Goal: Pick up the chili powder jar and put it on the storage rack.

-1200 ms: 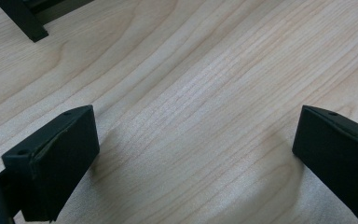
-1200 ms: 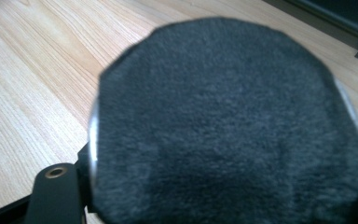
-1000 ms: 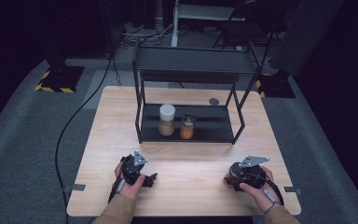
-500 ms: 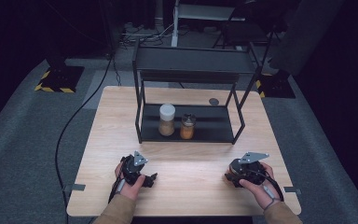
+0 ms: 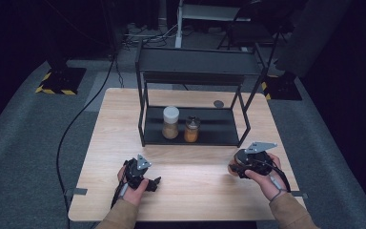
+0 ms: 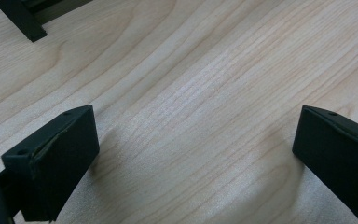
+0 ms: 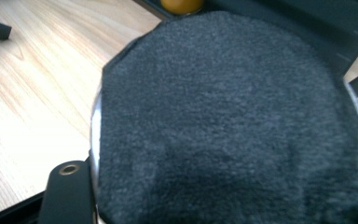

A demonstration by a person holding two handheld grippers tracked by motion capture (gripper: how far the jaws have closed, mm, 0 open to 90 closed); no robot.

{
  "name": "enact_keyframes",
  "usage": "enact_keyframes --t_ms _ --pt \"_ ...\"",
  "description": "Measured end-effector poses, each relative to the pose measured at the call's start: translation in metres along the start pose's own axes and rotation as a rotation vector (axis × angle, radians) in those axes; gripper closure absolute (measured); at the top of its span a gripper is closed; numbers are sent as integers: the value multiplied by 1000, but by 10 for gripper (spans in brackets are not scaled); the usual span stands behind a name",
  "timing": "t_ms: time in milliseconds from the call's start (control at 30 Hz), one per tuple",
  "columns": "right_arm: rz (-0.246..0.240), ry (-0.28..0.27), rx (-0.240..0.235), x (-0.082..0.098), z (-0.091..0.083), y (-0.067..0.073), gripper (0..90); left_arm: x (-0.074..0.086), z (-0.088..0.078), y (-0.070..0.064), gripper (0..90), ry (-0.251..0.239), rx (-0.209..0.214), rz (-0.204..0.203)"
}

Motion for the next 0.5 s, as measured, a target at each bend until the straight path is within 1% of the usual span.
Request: enact_keyframes --t_ms 333,500 --pt "-24 -22 8 -23 -6 -8 314 0 0 0 0 -1 -1 0" --pt "-21 -35 10 -32 -6 -15 314 0 0 0 0 -1 -2 0"
Point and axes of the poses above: each handheld gripper's, and its own axes: z roughly forward along the jaws, x roughly out of its underside, y roughly to its left, the point moved 3 cm from there along z, roughly forward along the jaws, and after that the axes turned 7 degrees about -x, right-handed, at the moved point
